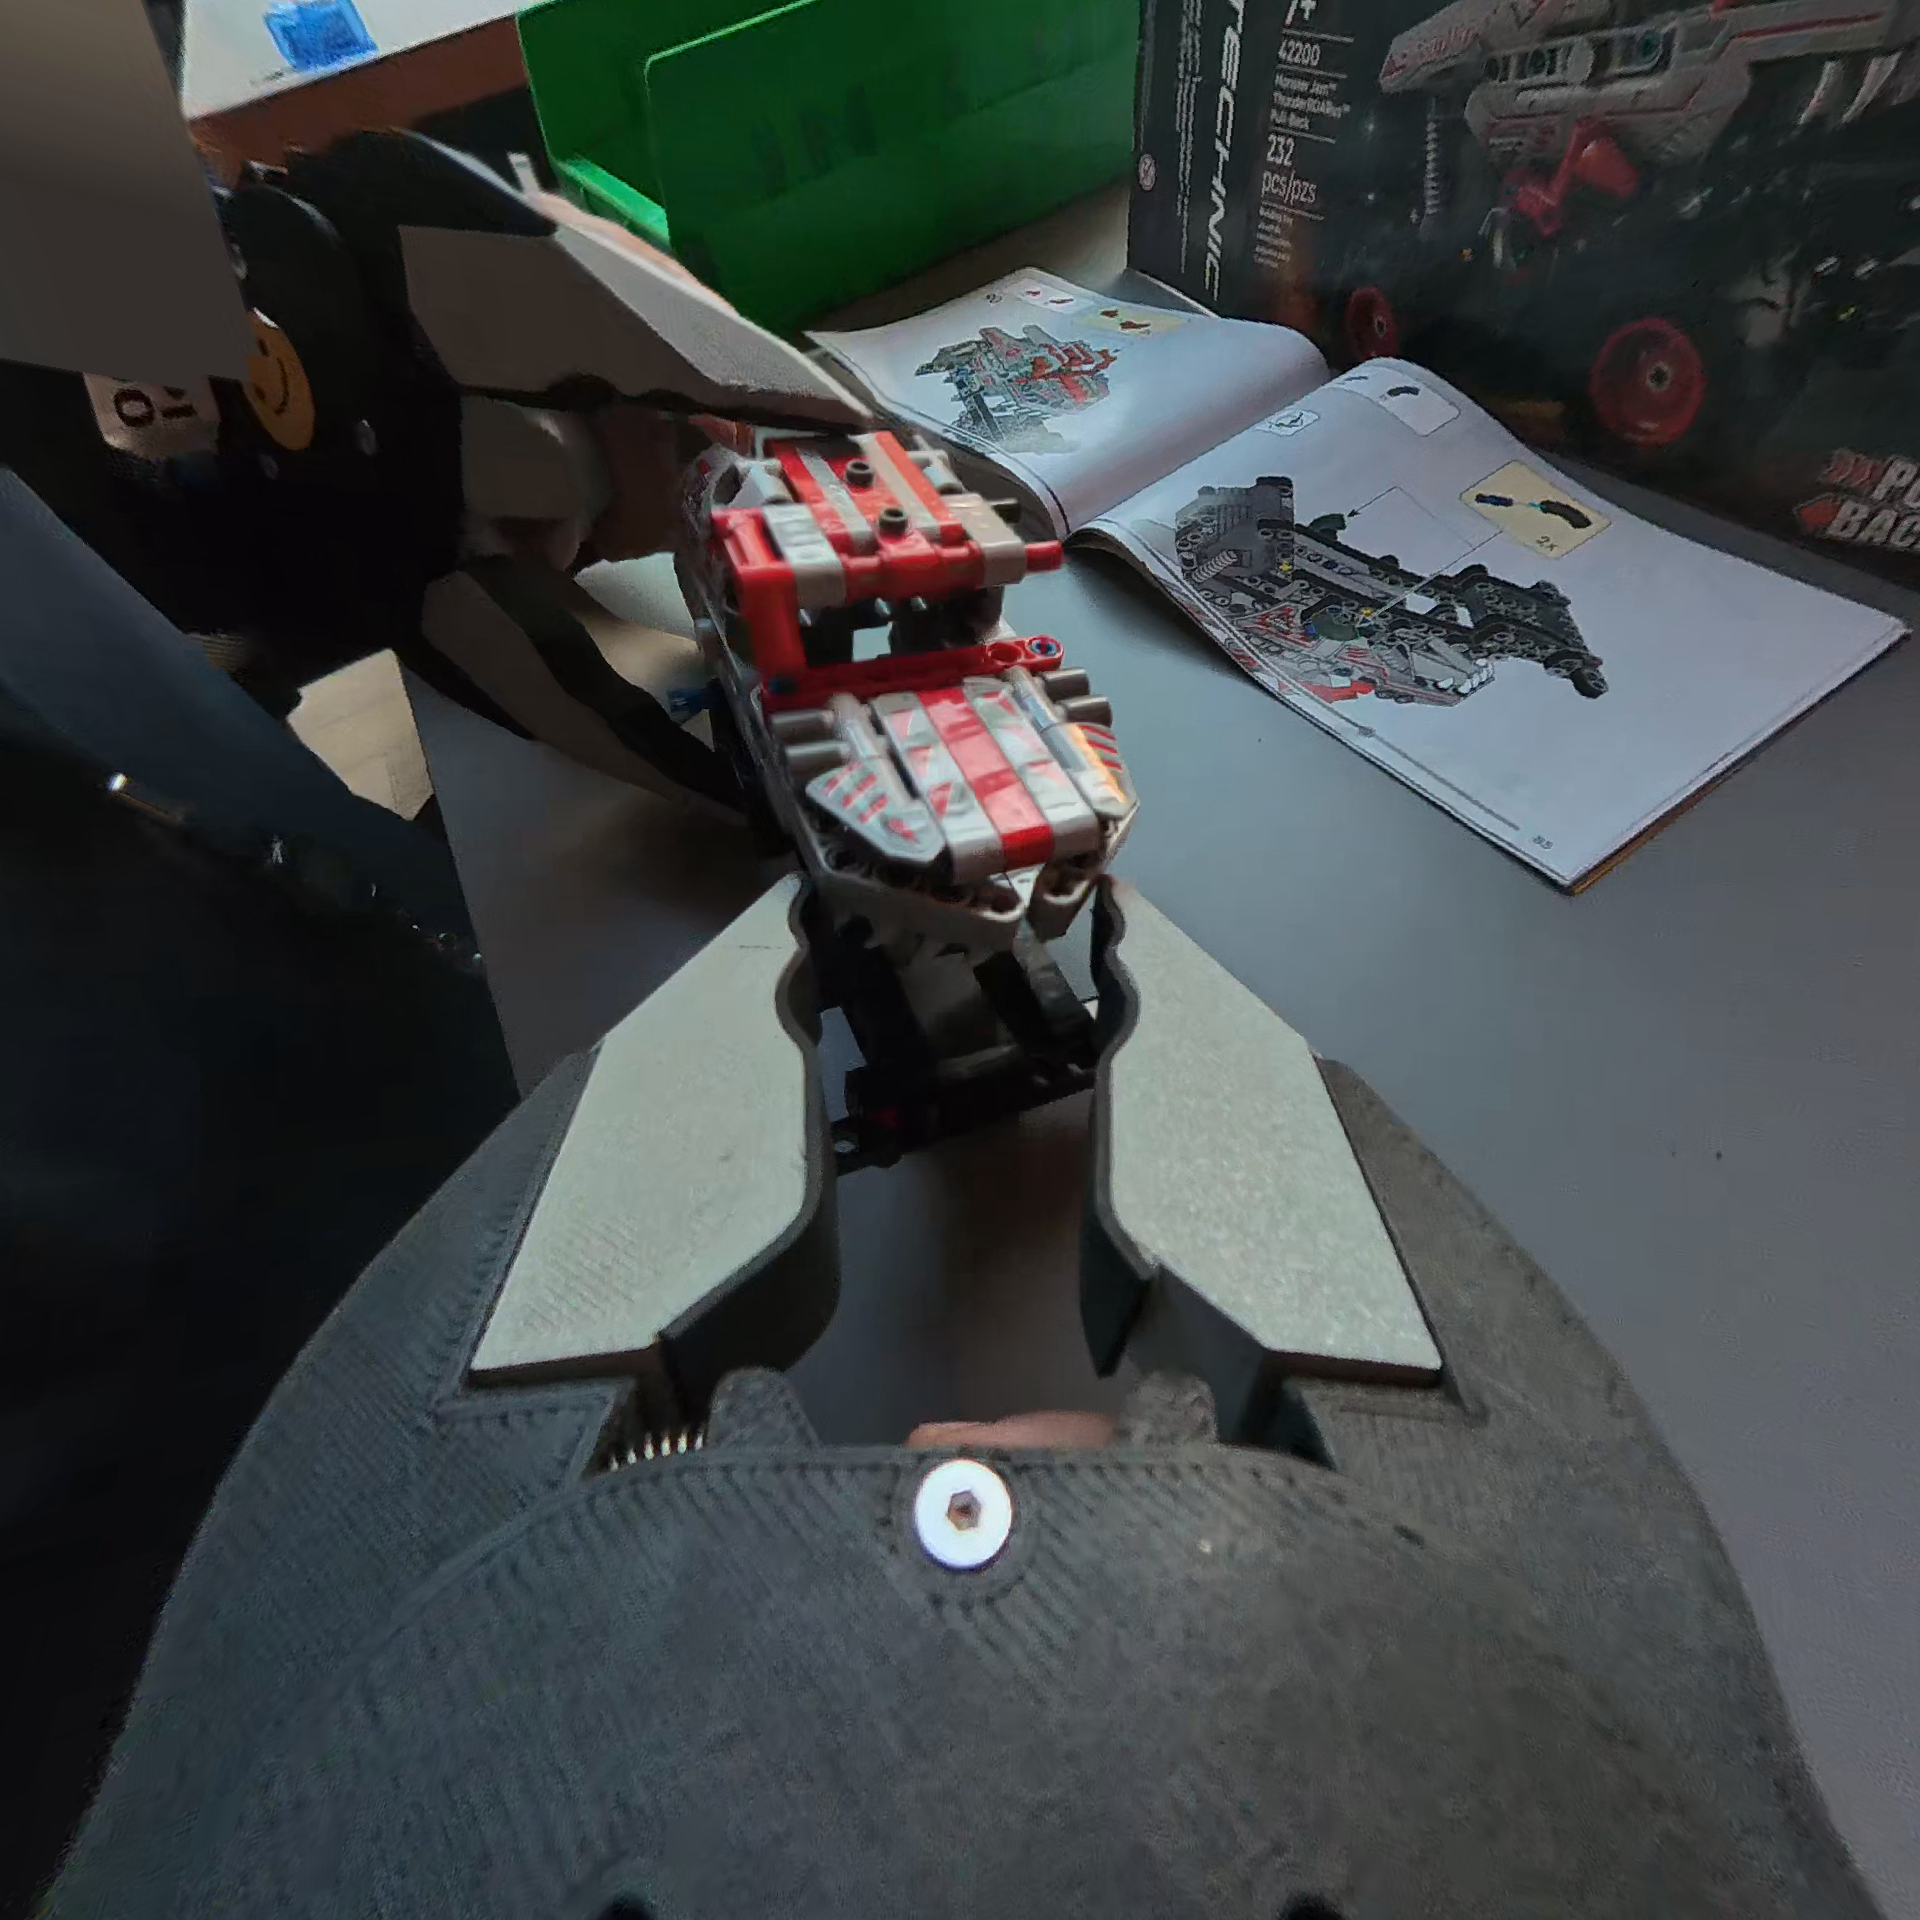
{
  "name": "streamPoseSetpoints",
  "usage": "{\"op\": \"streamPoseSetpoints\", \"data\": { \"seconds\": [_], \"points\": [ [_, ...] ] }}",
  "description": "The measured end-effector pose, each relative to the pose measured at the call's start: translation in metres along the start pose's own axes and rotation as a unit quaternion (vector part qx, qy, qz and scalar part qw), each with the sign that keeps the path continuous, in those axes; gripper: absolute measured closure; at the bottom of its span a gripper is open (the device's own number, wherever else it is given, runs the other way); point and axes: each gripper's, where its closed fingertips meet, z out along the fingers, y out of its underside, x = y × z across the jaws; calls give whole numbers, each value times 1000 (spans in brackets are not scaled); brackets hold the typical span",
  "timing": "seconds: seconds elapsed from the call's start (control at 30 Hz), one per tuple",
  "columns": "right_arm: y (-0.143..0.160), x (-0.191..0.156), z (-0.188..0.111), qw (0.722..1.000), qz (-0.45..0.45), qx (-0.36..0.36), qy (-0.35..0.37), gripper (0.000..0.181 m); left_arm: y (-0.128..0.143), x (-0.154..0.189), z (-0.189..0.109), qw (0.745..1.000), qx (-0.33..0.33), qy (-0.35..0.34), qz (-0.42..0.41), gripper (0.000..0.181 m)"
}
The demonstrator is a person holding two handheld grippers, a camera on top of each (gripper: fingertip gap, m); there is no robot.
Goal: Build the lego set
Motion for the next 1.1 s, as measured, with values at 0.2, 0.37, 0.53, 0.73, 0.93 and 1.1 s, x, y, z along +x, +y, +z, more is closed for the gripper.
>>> {"op": "streamPoseSetpoints", "data": {
  "seconds": [0.2, 0.37, 0.53, 0.73, 0.93, 1.1],
  "points": [
    [6, 1, 2, 1000, -2, -20, 7, 133, 4, -2, 1, 1000, 2, 11, 14, 102],
    [15, 3, -2, 999, 12, -37, 23, 131, 0, 0, -5, 999, -12, 30, 23, 98],
    [14, -7, -12, 999, -24, -28, 10, 129, -8, -5, -24, 999, -13, 45, -24, 95],
    [16, -1, -17, 999, -38, -30, 5, 118, -3, -14, -31, 990, -69, 58, -113, 106],
    [12, -14, -11, 997, -74, -24, -2, 119, 13, -17, -23, 986, -113, 86, -91, 112],
    [18, -73, -22, 989, -125, -9, -72, 134, 52, -41, -18, 981, -176, 60, -58, 119]
  ]
}}
